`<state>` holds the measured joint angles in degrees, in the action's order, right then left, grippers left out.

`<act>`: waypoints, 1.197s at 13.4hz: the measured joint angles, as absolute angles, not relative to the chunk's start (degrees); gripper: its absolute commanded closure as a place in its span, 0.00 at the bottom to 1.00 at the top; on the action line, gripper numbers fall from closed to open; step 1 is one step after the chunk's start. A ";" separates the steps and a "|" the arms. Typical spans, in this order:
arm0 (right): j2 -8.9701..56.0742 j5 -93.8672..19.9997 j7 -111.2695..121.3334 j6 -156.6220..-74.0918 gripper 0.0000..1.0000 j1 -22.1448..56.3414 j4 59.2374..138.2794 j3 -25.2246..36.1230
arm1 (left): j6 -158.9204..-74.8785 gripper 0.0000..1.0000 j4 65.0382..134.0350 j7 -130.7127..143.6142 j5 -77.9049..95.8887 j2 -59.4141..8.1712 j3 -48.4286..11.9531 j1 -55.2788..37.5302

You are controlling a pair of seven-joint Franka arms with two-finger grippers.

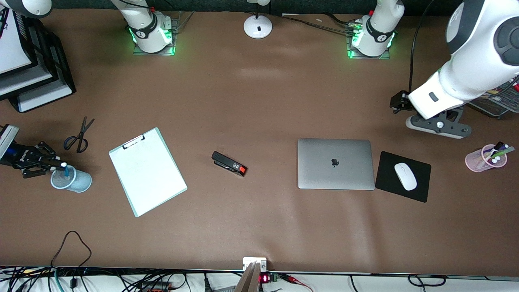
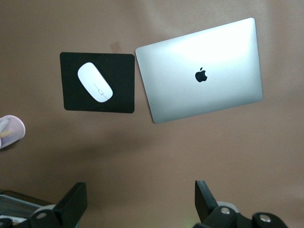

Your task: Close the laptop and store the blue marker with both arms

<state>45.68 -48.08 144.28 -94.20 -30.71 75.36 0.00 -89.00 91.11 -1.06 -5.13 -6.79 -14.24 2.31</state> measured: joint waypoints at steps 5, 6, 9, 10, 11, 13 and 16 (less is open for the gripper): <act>47.82 -48.08 144.28 -94.91 1.00 -30.61 74.19 -0.03 | -88.44 0.00 89.71 -1.13 -5.13 -6.30 -12.43 3.56; 48.30 -48.08 144.28 -95.03 1.00 -30.61 74.12 -0.03 | -88.55 0.00 89.71 -1.17 -5.09 -5.80 -10.84 3.02; 49.01 -48.09 144.29 -96.40 1.00 -30.61 74.02 -0.05 | -93.01 0.00 92.58 -1.50 -3.86 -2.41 -4.58 -0.93; 49.04 -48.09 144.29 -96.69 1.00 -30.61 73.89 -0.05 | -94.81 0.00 95.01 -1.50 -3.57 -0.33 -4.07 -1.36; 49.07 -48.09 144.29 -96.88 1.00 -30.61 73.61 -0.05 | -95.79 0.00 97.47 -1.50 -3.32 1.81 -3.91 -1.69; 49.21 -48.09 144.29 -97.02 1.00 -30.61 73.36 -0.05 | -96.12 0.00 100.49 -1.50 -2.95 4.33 -3.90 -2.04; 49.89 -48.09 144.29 -97.44 1.00 -30.63 73.29 -0.05 | -96.11 0.00 100.94 -1.50 -2.59 4.52 -3.90 -2.16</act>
